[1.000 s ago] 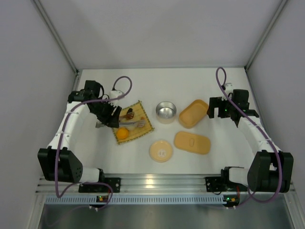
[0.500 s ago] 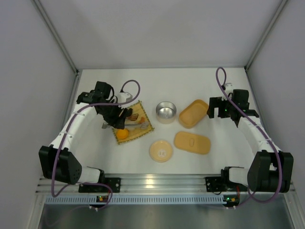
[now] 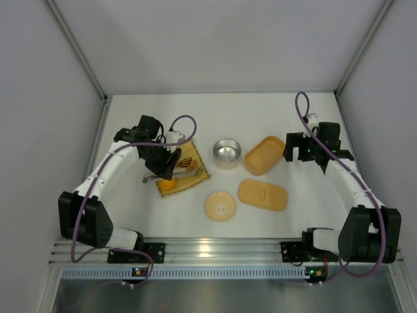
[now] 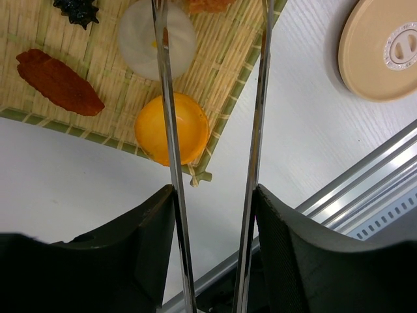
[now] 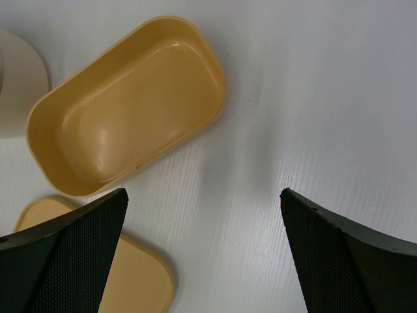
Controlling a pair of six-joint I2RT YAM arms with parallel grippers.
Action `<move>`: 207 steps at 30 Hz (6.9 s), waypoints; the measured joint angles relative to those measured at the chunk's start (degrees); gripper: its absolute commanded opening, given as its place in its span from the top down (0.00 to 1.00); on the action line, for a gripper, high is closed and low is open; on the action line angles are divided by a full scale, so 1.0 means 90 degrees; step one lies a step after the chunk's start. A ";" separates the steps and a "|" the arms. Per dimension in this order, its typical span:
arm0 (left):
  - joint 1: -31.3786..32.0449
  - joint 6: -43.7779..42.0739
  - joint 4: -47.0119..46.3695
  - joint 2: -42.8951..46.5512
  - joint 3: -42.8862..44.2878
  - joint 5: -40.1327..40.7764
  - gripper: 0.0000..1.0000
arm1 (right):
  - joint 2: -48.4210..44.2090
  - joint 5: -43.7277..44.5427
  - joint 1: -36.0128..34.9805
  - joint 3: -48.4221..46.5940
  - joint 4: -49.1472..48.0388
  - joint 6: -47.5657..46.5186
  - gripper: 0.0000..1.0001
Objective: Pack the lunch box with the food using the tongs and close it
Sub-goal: Pick up the fake food from the plate, then place the fake food in the packing box, then pick up the fake food from the plate.
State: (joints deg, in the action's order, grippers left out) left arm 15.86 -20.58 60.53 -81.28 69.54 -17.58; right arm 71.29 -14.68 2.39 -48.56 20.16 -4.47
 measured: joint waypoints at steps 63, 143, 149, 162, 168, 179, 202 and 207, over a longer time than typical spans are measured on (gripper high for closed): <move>0.2006 0.0935 -0.0459 -0.2035 0.4073 -0.0104 0.85 | 0.0012 -0.0576 0.1705 -0.0454 0.0243 0.0165 0.00; 0.3041 0.1379 -0.1054 -0.4898 0.6144 0.0029 0.54 | 0.0588 -0.1013 0.1768 -0.0653 0.0240 0.0406 0.01; 0.3036 0.1260 -0.1064 -0.4192 0.6130 0.0211 0.53 | 0.0588 -0.1049 0.1768 -0.0656 0.0240 0.0406 0.01; 0.0986 0.1083 -0.0877 -0.1722 0.3808 -0.0257 0.54 | 0.0588 -0.1156 0.1768 -0.0653 0.0240 0.0406 0.01; -0.0308 0.0879 -0.0381 -0.0967 0.2856 -0.0260 0.53 | 0.0600 -0.1214 0.1768 -0.0653 0.0238 0.0406 0.01; -0.1137 0.0631 0.0291 0.0282 0.1450 0.0039 0.53 | 0.0780 -0.1241 0.1768 -0.0653 0.0238 0.0406 0.01; -0.1144 0.0962 0.0136 -0.0296 0.0957 0.0787 0.52 | 0.0794 -0.1294 0.1768 -0.0653 0.0238 0.0406 0.01; -0.1139 0.0962 0.0058 -0.0347 0.0954 0.0760 0.52 | 0.0794 -0.1294 0.1768 -0.0653 0.0238 0.0406 0.01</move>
State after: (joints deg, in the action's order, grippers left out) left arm 5.61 -11.92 61.06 -84.40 78.13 -10.74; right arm 78.43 -26.33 18.31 -54.43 22.31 -0.82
